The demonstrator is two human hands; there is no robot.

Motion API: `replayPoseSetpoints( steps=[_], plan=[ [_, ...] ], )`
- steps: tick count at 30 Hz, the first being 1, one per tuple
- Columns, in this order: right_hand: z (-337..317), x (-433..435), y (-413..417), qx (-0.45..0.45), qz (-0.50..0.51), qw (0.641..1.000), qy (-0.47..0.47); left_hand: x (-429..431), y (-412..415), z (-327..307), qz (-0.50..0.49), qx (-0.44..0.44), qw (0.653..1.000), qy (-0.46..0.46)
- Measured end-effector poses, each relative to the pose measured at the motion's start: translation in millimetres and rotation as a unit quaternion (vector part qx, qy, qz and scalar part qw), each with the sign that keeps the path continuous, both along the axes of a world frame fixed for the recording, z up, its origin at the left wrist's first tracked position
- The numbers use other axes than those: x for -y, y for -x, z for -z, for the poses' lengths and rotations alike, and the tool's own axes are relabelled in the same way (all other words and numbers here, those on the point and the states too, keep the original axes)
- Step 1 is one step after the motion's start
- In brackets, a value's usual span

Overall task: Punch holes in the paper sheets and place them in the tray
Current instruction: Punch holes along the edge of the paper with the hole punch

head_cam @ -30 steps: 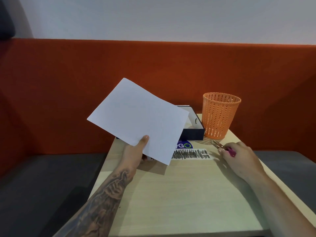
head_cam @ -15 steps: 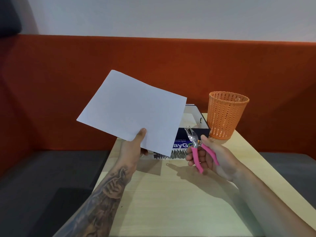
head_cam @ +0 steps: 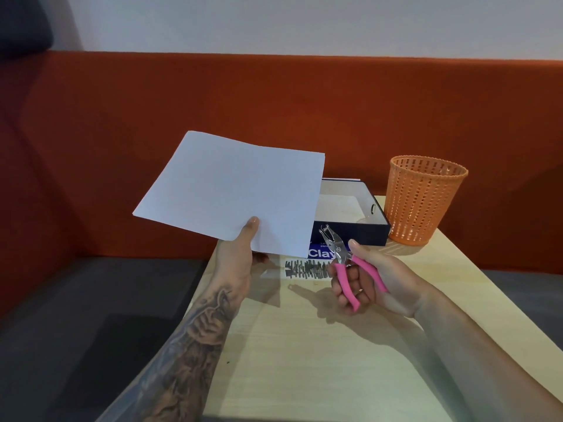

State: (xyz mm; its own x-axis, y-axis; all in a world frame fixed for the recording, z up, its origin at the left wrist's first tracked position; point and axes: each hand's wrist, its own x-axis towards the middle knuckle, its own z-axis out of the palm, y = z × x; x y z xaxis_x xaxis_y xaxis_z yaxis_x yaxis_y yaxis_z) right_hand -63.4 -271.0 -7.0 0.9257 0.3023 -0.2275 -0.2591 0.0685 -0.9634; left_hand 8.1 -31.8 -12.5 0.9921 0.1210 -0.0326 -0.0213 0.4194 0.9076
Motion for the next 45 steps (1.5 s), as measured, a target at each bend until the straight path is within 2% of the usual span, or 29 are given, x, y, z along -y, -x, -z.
replayPoseSetpoints(
  steps=[7,13,23,32,45],
  plan=[
    [5.3,3.0,3.3,0.083,0.03,0.989,0.122,2.3,-2.8,4.5,0.013,-0.001,0.999,-0.037],
    [8.7,4.2,7.6,0.119,0.048,0.979,0.156,4.0,0.1,3.6,0.017,0.026,0.998,-0.048],
    [7.5,2.4,9.7,0.131,0.052,0.973,0.182,4.3,2.0,2.4,0.013,0.027,0.998,-0.055],
    [4.6,2.8,11.6,0.138,0.062,0.96,0.235,4.0,5.0,-1.3,-0.008,0.074,0.991,-0.113],
    [6.6,-1.3,9.8,0.149,0.073,0.939,0.301,6.6,10.5,-5.4,-0.01,0.073,0.991,-0.112]
  ],
)
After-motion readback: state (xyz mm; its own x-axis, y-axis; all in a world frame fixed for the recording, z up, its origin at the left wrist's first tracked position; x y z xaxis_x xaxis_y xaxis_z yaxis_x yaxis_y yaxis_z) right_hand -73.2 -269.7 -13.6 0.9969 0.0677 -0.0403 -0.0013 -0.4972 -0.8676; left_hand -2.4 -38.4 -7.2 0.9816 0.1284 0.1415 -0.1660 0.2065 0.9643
